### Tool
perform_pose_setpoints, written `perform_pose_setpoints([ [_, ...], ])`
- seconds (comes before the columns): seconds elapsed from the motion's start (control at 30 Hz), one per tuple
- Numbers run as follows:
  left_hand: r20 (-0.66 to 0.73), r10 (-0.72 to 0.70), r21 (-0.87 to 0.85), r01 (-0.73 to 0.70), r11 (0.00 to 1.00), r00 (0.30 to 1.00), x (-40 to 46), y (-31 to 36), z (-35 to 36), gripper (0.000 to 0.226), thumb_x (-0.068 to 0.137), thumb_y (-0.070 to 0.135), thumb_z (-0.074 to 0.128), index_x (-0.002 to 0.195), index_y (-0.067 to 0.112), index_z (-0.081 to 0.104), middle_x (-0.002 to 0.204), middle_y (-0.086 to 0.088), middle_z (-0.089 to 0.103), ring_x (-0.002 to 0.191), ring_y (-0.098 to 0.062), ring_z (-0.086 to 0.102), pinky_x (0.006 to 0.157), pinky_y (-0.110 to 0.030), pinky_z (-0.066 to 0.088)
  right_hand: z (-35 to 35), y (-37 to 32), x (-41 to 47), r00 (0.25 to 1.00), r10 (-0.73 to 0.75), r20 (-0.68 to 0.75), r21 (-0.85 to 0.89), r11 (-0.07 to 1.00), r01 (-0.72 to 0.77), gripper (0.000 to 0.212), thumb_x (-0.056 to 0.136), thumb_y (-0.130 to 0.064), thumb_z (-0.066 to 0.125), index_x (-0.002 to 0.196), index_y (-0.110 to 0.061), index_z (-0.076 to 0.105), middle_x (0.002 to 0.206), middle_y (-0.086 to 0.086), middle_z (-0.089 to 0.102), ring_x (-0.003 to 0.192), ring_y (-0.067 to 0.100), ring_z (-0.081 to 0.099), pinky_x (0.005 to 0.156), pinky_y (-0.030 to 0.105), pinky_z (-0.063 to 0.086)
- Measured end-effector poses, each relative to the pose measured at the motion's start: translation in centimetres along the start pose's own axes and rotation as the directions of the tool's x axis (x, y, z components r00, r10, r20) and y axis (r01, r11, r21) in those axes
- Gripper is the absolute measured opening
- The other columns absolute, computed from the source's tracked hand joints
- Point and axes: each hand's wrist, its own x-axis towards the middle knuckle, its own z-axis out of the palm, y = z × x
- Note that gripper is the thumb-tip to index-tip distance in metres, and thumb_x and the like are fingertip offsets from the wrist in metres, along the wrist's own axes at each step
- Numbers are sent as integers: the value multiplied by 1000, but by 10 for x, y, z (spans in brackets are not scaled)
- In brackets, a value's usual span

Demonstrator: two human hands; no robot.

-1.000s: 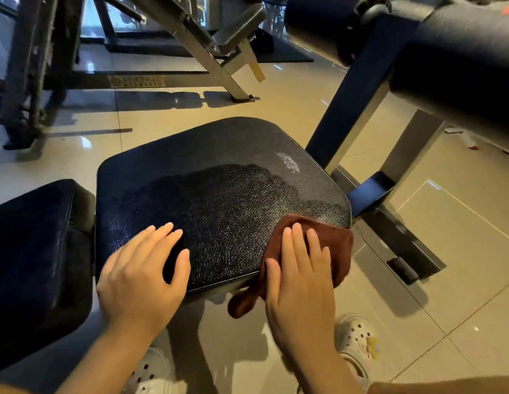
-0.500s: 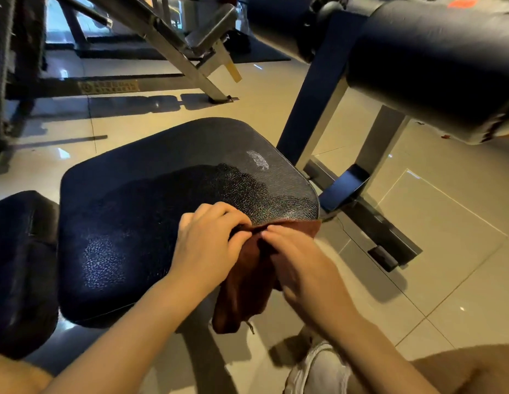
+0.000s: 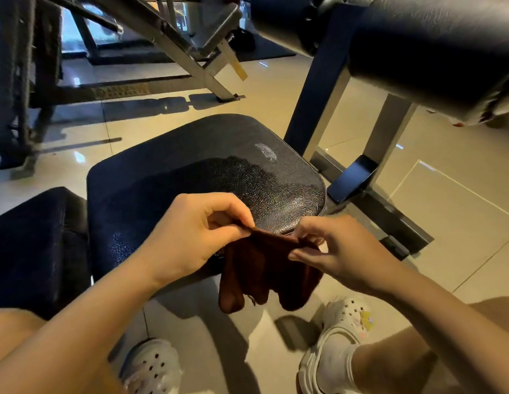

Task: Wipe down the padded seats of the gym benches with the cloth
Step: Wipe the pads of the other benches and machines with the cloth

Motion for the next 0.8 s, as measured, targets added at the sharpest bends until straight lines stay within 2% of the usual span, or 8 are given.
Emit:
perform_pose_setpoints([
  [0.13,21,-22,96,20,995,1000,-13,4,-10,18,78,0,75,79,18,72,81,5,71,77,-12,70,76,-31,56,-5,-16,-6,1000,-9,21,-14,1000,10,31,83,-33,73,85,-41,43,84,-12,60,78,8,55,67,37,47],
  [0.23,10,-28,111,27,993,1000,-18,8,-14,17,78,3,75,79,19,71,80,7,71,76,-11,69,74,-28,57,-9,-24,-8,988,-25,152,-25,999,29,34,84,-32,73,78,-43,41,80,-15,56,78,6,51,66,31,44],
  [0.4,-32,-13,61,15,998,999,-25,9,-19,8,78,17,73,80,23,69,84,7,71,80,-12,70,76,-26,57,-5,-27,-11,951,-2,308,-141,989,48,4,92,-36,61,95,-36,58,89,-14,59,85,6,53,74,33,46],
  [0.43,-37,-10,48,12,999,999,-25,9,-21,5,76,24,70,81,23,69,85,7,71,82,-12,70,77,-26,57,-5,-26,-11,948,9,318,-168,985,47,7,93,-36,59,99,-33,62,91,-12,61,86,7,53,76,35,46],
  [0.53,-59,1,58,2,998,998,-25,9,-29,15,72,32,66,82,22,70,85,7,71,83,-12,70,78,-26,57,-14,-27,-9,962,3,272,-193,980,51,19,94,-33,58,112,-33,66,102,-14,64,95,6,54,83,34,47],
  [0.6,-78,-7,11,7,1000,997,-24,8,-33,12,71,27,67,80,19,69,85,4,72,83,-13,70,79,-29,58,-23,-28,-9,967,14,255,-180,983,33,31,94,-33,59,124,-37,61,114,-20,61,102,-1,52,87,22,45],
  [0.67,-69,-5,-23,4,1000,998,-23,8,-35,6,72,24,67,76,21,68,85,2,72,83,-13,71,79,-26,57,-25,-28,-12,970,39,240,-164,986,1,42,91,-37,62,132,-39,54,120,-24,57,103,-8,46,84,8,38],
  [0.8,-7,7,25,-7,1000,1000,-24,9,-35,6,77,17,69,76,23,69,85,6,72,84,-10,71,78,-20,56,-12,-26,-14,997,63,41,-67,996,-60,62,74,-59,54,131,-35,57,113,-33,47,92,-24,44,73,2,37],
])
